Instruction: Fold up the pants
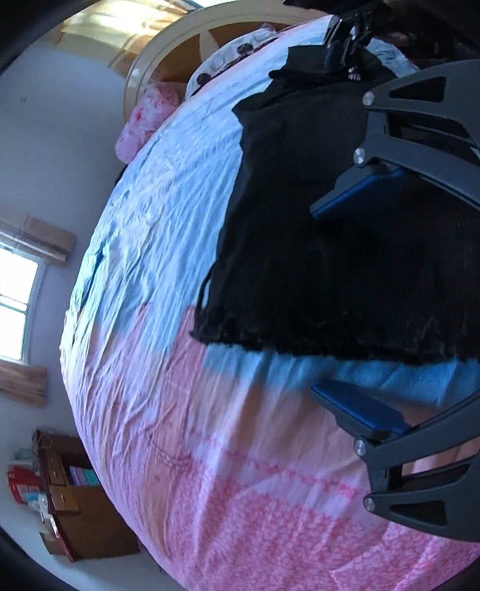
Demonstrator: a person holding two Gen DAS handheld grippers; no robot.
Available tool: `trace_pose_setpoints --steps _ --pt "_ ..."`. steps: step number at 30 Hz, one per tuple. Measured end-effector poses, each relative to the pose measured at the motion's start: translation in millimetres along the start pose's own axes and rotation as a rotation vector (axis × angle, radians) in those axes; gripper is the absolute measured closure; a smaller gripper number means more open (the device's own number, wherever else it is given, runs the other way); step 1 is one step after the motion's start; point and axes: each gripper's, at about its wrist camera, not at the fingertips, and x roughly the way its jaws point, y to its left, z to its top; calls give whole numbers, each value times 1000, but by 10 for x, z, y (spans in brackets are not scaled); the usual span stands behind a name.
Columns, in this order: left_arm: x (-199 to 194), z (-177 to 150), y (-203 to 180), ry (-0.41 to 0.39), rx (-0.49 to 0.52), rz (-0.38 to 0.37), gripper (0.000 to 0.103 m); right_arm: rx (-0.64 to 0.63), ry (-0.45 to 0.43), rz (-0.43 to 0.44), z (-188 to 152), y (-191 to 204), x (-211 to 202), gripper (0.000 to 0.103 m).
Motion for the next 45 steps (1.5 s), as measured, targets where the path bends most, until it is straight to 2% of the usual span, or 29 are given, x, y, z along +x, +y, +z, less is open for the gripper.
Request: trace_pose_setpoints --steps 5,10,12,16,21,24,27,28,30,32,33,35,37,41,45 --pt "81 -37 -185 22 108 24 14 10 4 12 11 37 75 62" --pt "126 21 -121 52 99 -4 14 -6 10 17 12 97 129 62" --pt "151 31 -150 66 103 16 14 -1 8 20 8 93 132 62" --pt "189 49 -282 80 94 109 15 23 -11 19 9 53 94 62" --pt "223 61 -283 77 88 133 10 34 -12 12 6 24 47 62" --pt "219 60 -273 78 88 132 10 13 -29 -5 14 16 -33 62" --pt "215 64 -273 77 89 131 9 59 -47 -44 48 -123 -79 62" --pt "215 65 -274 77 89 132 9 90 -37 -52 51 -183 -57 62" --pt "221 63 -267 80 87 135 8 125 36 -31 27 -267 113 62" --pt "218 71 -263 86 83 128 8 85 16 -60 3 -219 133 61" --pt "224 77 -270 88 88 130 7 65 18 -71 -3 -174 139 56" --pt "228 77 -276 90 86 131 4 47 17 -48 -12 -110 129 52" --pt "252 76 -290 94 90 126 0 15 21 -23 -32 -58 123 52" --pt "268 79 -319 89 86 138 0 2 22 -37 -49 -62 127 51" --pt "258 73 -277 90 80 116 0 3 39 -14 -13 -53 107 52"
